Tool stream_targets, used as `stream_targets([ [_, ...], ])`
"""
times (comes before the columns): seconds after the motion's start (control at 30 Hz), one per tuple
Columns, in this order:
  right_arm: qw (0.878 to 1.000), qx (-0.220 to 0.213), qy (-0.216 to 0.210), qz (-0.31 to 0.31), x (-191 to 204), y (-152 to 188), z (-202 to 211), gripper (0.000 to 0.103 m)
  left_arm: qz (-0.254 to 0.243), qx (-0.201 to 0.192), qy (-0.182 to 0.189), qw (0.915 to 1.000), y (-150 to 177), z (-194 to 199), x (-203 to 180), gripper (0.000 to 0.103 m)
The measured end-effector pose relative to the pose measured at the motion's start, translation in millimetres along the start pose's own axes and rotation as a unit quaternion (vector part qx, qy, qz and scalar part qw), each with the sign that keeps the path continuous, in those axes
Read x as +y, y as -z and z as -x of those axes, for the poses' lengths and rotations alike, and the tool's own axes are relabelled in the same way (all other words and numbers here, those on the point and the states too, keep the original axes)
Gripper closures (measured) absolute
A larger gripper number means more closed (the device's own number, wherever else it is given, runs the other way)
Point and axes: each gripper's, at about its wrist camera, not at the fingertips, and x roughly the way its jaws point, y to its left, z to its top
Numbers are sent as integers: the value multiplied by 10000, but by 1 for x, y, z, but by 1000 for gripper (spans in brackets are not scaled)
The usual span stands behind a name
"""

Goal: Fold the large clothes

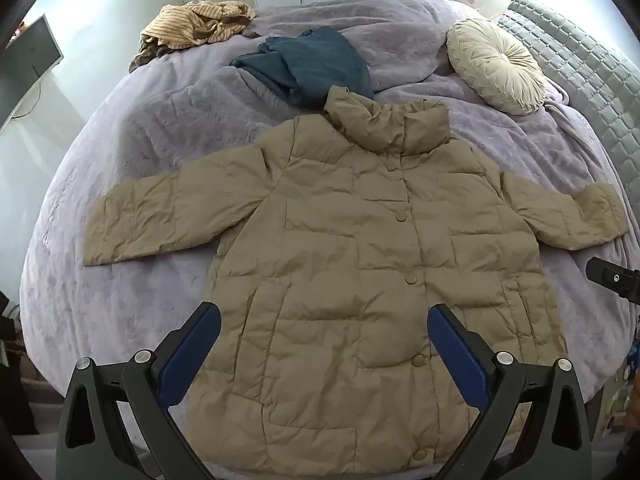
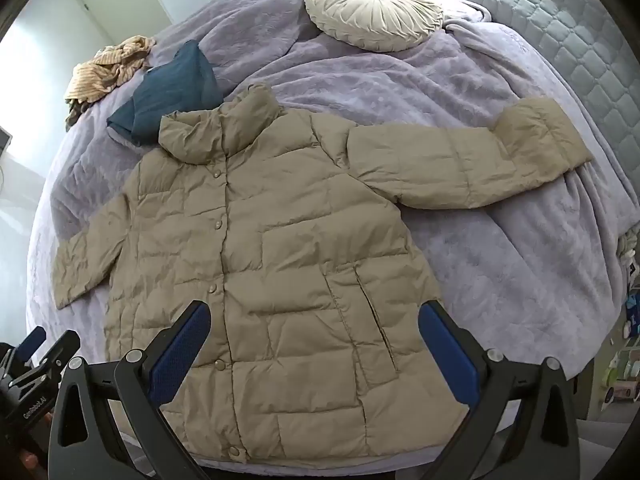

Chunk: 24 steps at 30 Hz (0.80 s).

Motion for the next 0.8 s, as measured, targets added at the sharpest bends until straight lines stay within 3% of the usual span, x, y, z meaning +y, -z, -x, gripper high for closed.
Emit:
stream_targets([
  [0.8, 9998, 154, 15, -91, 1, -3, -13, 0, 17, 326, -3, 9995, -6, -13, -2, 0],
])
